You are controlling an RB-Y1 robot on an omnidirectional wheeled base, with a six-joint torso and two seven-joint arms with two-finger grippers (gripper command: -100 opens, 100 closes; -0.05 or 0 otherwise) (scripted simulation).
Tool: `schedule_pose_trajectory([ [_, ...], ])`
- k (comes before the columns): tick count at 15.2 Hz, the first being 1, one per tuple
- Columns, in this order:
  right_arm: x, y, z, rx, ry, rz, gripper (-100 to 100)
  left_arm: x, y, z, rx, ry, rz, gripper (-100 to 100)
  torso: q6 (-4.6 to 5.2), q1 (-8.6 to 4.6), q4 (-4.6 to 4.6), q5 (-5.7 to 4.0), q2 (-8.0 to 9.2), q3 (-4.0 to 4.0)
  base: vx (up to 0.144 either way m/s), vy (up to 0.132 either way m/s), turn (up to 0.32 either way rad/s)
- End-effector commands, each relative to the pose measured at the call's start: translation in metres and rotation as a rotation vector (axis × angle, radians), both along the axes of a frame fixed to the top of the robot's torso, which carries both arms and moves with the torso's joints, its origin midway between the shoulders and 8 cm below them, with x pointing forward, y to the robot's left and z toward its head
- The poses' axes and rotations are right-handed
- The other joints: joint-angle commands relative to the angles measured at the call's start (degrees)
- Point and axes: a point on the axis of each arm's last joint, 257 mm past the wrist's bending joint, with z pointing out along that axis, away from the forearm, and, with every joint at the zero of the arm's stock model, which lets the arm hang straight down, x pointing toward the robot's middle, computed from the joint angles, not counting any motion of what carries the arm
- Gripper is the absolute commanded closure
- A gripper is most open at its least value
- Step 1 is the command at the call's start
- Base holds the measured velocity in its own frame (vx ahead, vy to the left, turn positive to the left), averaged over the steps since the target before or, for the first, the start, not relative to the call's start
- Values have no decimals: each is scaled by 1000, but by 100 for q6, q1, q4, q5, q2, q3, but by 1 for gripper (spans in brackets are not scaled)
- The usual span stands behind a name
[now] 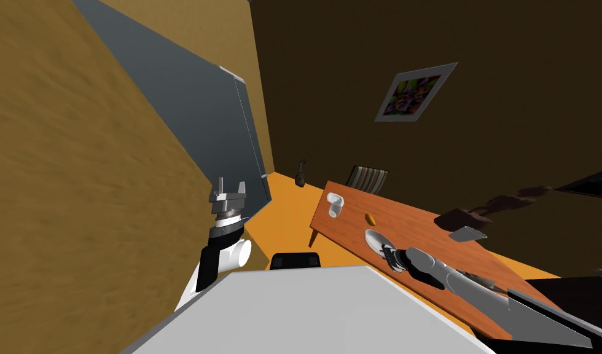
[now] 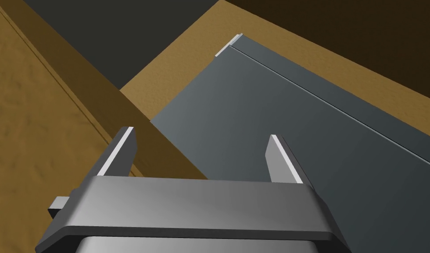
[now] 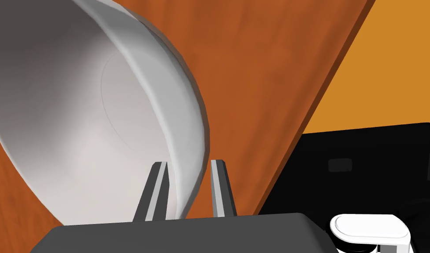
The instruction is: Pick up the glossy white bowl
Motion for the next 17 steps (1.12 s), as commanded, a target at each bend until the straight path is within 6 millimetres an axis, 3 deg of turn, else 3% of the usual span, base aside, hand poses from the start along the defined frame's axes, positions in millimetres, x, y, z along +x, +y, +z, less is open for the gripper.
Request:
schedule_pose_trajectory([
  [1,11,4,3,-2,-5,18,100,0,0,0,0,0,0,0,0,0,0,0,0,0,13,-2,-163],
  [3,5,6,0,-1,12,27,100,0,0,0,0,0,0,0,0,0,0,-2,4,2,10,0,-40],
  [4,28,7,9,-2,-18,36,100,0,0,0,0,0,0,0,-2,0,2,-2,6,4,9,1,-129],
  [5,16,11,2,-2,13,52,100,0,0,0,0,0,0,0,-3,4,6,4,7,6,14,2,-159],
  [6,34,10,11,-3,-15,51,100,0,0,0,0,0,0,0,-1,4,5,2,8,7,18,3,-236],
  [9,26,15,5,-4,15,74,100,0,0,0,0,0,0,0,-6,6,8,3,10,9,14,3,-78],
  [10,47,15,15,-6,-15,77,100,0,0,0,0,0,0,0,-8,7,9,4,12,11,8,2,-125],
  [12,34,18,8,-7,19,93,100,0,0,0,0,0,0,0,-5,10,13,10,15,14,12,2,-124],
  [13,57,18,20,-9,-17,92,100,0,0,0,0,0,0,0,-6,11,12,9,17,15,13,1,-159],
  [15,41,20,11,-11,24,110,100,0,0,0,0,0,0,0,-6,13,15,12,18,17,14,4,-104],
  [16,61,20,22,-13,-6,110,100,0,0,0,0,0,0,0,-7,13,15,12,21,18,11,4,-184],
  [17,55,21,19,-14,9,116,100,0,0,0,0,0,0,0,-6,13,18,16,21,20,14,7,-184],
])
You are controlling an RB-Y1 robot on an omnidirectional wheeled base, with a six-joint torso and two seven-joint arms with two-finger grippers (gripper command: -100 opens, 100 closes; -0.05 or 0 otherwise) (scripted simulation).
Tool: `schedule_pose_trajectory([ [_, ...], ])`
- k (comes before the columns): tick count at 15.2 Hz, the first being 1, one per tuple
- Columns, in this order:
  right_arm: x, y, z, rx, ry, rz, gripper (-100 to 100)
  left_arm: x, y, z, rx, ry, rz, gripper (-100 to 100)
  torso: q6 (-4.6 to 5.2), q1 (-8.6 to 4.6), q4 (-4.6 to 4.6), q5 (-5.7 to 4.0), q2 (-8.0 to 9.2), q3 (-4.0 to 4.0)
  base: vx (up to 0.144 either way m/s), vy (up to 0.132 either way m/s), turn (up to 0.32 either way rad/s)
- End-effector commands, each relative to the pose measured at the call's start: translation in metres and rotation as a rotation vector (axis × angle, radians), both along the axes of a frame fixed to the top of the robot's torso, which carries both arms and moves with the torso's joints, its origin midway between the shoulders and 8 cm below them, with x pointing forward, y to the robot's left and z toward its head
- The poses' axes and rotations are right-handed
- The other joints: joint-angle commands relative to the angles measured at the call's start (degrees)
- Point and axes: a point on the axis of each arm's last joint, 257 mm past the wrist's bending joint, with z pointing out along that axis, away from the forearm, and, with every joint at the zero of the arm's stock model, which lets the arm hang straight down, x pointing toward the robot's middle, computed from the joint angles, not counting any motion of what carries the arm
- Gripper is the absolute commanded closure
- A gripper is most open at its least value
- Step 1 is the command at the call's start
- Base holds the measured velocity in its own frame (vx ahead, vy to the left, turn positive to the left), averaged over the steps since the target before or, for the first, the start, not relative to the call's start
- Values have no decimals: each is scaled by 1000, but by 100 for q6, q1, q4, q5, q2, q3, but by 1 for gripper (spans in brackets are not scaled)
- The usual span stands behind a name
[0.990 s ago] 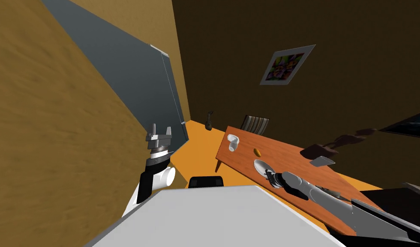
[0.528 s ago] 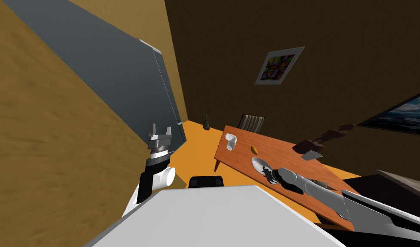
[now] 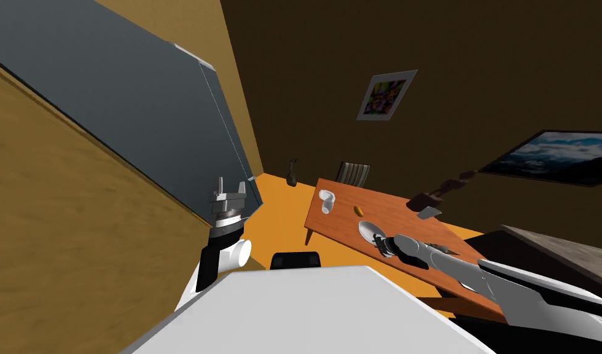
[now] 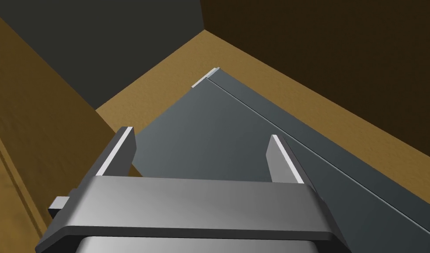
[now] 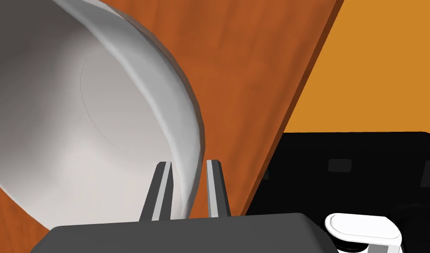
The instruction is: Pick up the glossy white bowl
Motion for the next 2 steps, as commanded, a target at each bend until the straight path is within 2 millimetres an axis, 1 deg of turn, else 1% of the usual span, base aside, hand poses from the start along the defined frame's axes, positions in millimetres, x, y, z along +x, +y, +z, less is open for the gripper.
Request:
schedule_pose_trajectory([
  [1,-7,1,-3,-5,21,13,100,0,0,0,0,0,0,0,0,0,0,0,0,0,12,5,-54],
  [2,-2,1,0,-3,9,7,100,0,0,0,0,0,0,0,-4,2,0,-2,2,1,0,0,0],
])
